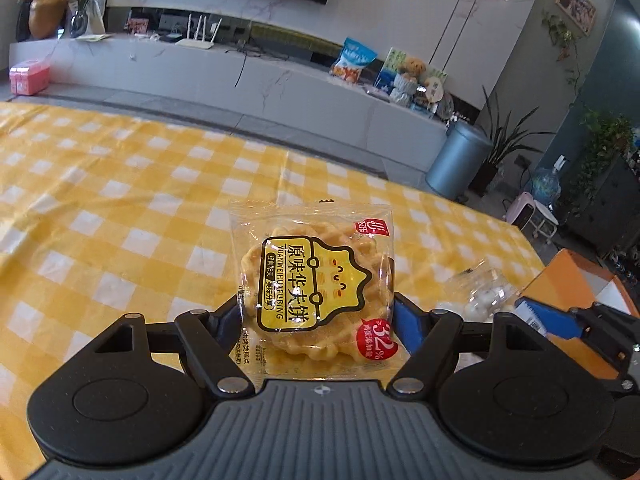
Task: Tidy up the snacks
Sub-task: 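Lower egg-snack pack into orange box and open right tool while left tool lifts waffle bag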
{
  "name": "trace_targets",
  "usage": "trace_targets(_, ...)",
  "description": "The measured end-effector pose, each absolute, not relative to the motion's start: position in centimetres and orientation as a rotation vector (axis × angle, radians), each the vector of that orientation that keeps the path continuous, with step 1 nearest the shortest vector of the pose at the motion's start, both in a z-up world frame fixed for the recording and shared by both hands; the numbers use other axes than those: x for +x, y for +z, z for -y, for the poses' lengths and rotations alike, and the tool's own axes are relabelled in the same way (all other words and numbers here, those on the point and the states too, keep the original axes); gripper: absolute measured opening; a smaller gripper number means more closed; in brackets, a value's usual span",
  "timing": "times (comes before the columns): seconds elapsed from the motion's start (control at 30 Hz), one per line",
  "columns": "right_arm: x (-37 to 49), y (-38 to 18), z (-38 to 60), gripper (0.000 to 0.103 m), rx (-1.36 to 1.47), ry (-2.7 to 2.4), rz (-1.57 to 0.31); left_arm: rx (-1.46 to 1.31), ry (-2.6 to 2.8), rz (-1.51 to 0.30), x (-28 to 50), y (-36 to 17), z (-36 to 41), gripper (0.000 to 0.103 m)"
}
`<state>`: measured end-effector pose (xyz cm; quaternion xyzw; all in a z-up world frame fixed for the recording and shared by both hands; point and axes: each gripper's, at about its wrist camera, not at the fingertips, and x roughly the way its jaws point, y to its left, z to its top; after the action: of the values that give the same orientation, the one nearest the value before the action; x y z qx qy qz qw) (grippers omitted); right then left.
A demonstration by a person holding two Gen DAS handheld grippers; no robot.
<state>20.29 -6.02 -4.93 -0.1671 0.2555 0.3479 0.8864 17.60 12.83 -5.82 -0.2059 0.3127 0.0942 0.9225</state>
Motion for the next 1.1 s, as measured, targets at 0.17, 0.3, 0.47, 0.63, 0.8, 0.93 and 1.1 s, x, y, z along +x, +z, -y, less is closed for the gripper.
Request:
trace_targets(0.17,18.8,-4.1,6.4,0.054,-0.365,0.732,-0.520,-0.389,0.175,-0.615,16.7,-3.7,-11.8,0.086)
trace_targets(0.3,17.1,-2.8,6.7,0.054,-0.365,0.720,-0.492,-0.355,0.172,-0.594,15.6,-2.4,-11.4,0.086)
trace_targets(0.47,14.9,-0.4,8.6,0.054,-0.346,0.675,-0.426,-0.350,0.156,-0.562,14.2,0.1,-10.6,0.086)
trace_targets(0.63,12.5,3.3,13.3,0.054,-0.305,0.571,-0.329,-0.336,0.109,-0.498,13.5,3.4,-8.5,0.086)
trace_targets(0.8,11.2,7.5,19.8,0.055,-0.289,0.469,-0.271,-0.345,-0.018,-0.484,14.3,5.0,-5.3,0.086)
trace_targets(0.93,11.7,8.9,24.7,0.055,-0.325,0.337,-0.273,-0.332,-0.083,-0.494,16.1,5.0,-2.8,0.086)
trace_targets(1.1,14.9,8.3,30.1,0.055,-0.284,0.264,-0.384,-0.322,-0.140,-0.539,18.9,3.7,-0.1,0.086)
